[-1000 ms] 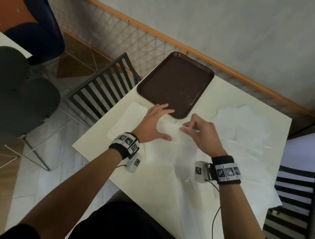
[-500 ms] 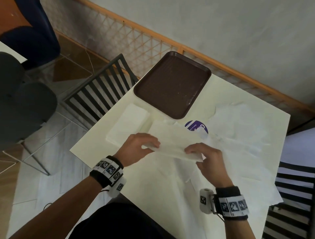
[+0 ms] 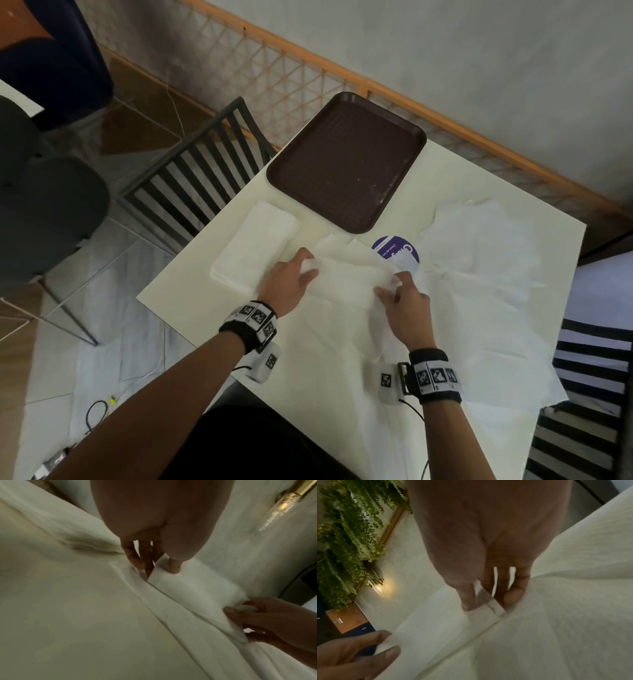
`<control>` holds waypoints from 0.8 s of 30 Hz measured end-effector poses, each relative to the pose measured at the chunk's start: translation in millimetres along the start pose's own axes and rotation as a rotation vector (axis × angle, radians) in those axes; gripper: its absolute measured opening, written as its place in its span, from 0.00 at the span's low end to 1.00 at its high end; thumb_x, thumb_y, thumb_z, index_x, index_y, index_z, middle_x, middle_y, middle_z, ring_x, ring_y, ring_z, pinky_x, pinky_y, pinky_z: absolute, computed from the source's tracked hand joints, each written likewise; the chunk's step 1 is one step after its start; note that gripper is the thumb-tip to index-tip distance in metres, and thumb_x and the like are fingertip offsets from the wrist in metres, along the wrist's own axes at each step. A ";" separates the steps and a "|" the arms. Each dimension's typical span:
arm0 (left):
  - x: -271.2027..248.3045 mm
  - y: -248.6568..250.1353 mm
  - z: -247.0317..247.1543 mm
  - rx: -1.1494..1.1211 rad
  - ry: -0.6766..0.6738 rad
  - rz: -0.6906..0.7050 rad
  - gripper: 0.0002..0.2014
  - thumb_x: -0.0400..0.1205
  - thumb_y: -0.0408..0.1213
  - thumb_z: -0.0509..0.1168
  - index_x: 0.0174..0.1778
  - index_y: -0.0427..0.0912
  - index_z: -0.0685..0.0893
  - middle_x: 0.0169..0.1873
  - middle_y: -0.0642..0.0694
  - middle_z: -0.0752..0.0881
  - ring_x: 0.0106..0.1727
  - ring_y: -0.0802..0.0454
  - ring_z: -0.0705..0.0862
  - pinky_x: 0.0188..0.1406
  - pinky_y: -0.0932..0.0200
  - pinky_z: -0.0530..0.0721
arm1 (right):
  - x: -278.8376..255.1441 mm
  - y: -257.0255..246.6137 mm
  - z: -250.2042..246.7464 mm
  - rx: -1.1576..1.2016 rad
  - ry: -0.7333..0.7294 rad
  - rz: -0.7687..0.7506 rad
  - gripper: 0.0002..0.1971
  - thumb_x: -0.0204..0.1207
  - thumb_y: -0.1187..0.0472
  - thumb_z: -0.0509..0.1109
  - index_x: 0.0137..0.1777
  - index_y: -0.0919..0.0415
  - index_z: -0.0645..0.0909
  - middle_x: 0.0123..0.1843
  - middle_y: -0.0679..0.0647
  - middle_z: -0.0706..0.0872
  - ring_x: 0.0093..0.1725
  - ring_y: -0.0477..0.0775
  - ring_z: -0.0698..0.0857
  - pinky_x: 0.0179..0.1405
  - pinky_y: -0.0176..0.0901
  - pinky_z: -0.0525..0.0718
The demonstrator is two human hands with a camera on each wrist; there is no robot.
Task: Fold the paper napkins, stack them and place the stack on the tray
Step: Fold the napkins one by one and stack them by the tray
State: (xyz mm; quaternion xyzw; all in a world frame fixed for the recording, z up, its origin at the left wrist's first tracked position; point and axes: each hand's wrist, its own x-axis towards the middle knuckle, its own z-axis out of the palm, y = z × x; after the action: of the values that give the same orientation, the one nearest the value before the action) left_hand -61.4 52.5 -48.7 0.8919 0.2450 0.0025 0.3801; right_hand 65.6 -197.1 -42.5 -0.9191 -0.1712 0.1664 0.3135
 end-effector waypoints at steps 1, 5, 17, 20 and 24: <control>3.3 2.7 2.1 0.031 -0.008 -0.026 0.14 0.91 0.50 0.66 0.70 0.53 0.73 0.25 0.51 0.78 0.33 0.42 0.82 0.39 0.43 0.85 | 0.4 0.4 3.3 -0.010 0.010 0.036 0.17 0.88 0.52 0.75 0.68 0.56 0.74 0.35 0.50 0.87 0.44 0.65 0.85 0.47 0.55 0.83; 3.5 6.7 6.6 0.017 0.024 -0.079 0.29 0.87 0.59 0.68 0.80 0.58 0.64 0.30 0.49 0.80 0.38 0.41 0.84 0.44 0.42 0.86 | -3.1 0.4 15.0 -0.055 0.063 0.129 0.19 0.87 0.49 0.74 0.68 0.50 0.68 0.45 0.54 0.91 0.52 0.63 0.84 0.47 0.56 0.82; -2.3 -3.8 -9.7 -0.298 0.065 -0.066 0.25 0.86 0.40 0.76 0.76 0.67 0.78 0.30 0.54 0.88 0.39 0.60 0.85 0.56 0.60 0.81 | -19.0 8.6 5.8 0.200 0.167 0.147 0.08 0.87 0.63 0.72 0.57 0.49 0.80 0.36 0.47 0.92 0.40 0.59 0.89 0.46 0.49 0.81; 3.6 -5.9 -11.3 -0.316 0.119 -0.058 0.17 0.87 0.41 0.75 0.70 0.62 0.83 0.25 0.60 0.87 0.33 0.59 0.81 0.60 0.51 0.83 | -22.2 6.0 -1.7 0.276 0.236 0.188 0.06 0.87 0.63 0.74 0.54 0.51 0.82 0.38 0.46 0.93 0.42 0.56 0.89 0.46 0.33 0.78; 4.8 0.8 -25.3 -0.337 0.170 -0.004 0.08 0.89 0.35 0.72 0.56 0.53 0.84 0.21 0.50 0.81 0.26 0.56 0.72 0.40 0.65 0.76 | -22.8 6.6 -22.5 0.298 0.357 0.177 0.07 0.88 0.64 0.71 0.54 0.49 0.81 0.42 0.47 0.93 0.40 0.49 0.90 0.44 0.37 0.79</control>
State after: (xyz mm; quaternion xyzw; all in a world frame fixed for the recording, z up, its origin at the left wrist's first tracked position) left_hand -61.6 71.2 -31.1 0.8118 0.2740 0.1181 0.5019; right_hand 56.1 -223.2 -25.2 -0.8890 -0.0057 0.0518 0.4550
